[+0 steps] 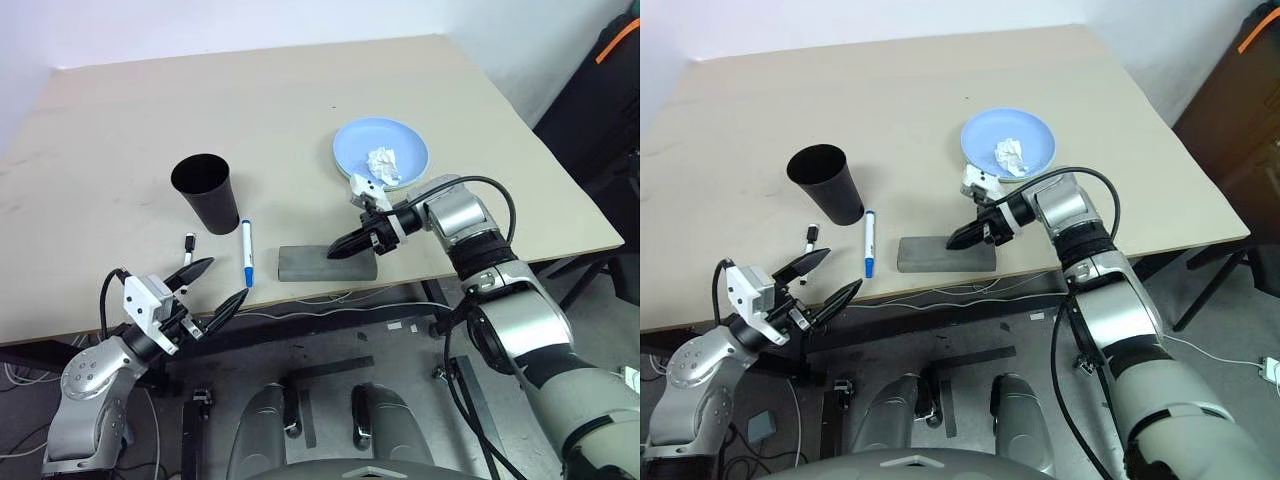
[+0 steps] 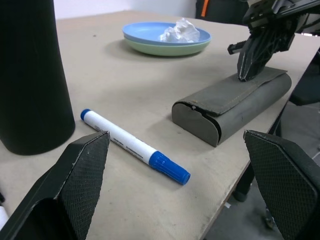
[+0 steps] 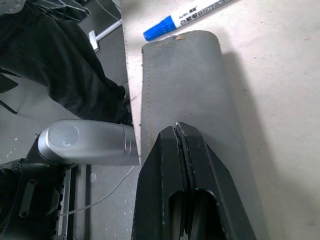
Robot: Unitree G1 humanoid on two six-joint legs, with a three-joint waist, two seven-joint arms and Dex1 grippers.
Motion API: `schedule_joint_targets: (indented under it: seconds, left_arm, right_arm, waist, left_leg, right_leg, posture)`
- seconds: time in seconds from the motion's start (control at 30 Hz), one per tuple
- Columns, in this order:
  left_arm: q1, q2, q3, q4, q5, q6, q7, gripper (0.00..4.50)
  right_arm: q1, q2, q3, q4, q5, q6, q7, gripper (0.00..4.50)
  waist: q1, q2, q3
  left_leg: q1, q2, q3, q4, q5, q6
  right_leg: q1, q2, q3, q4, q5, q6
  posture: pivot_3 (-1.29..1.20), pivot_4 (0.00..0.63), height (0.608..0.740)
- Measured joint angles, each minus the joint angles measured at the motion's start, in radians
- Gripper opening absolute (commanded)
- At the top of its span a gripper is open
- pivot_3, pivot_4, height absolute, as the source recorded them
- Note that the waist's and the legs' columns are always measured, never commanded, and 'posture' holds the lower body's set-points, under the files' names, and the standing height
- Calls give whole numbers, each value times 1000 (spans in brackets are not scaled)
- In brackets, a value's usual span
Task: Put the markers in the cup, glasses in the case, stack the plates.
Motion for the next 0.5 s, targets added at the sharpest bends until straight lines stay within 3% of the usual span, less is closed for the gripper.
schedule_joint_targets:
  seconds: [0.33,0.5]
  left_arm:
    - [2,10,3,-37,-8,52,39,4500]
    - [29,23,64,-106,-77,138,87,4500]
  right_arm:
    - [90,-11,21,-161,47,-17,-71,25]
    - [103,-12,17,-186,98,3,-93,25]
  waist:
    - [-1,0,0]
    - [-1,0,0]
  left_leg:
    - [0,0,0,-1,0,0]
    - [0,0,0,-1,0,0]
  right_leg:
    - [0,1,0,-1,0,0]
    - [-1,1,0,-1,0,0]
  posture:
    - [0,150,727]
    - [0,150,727]
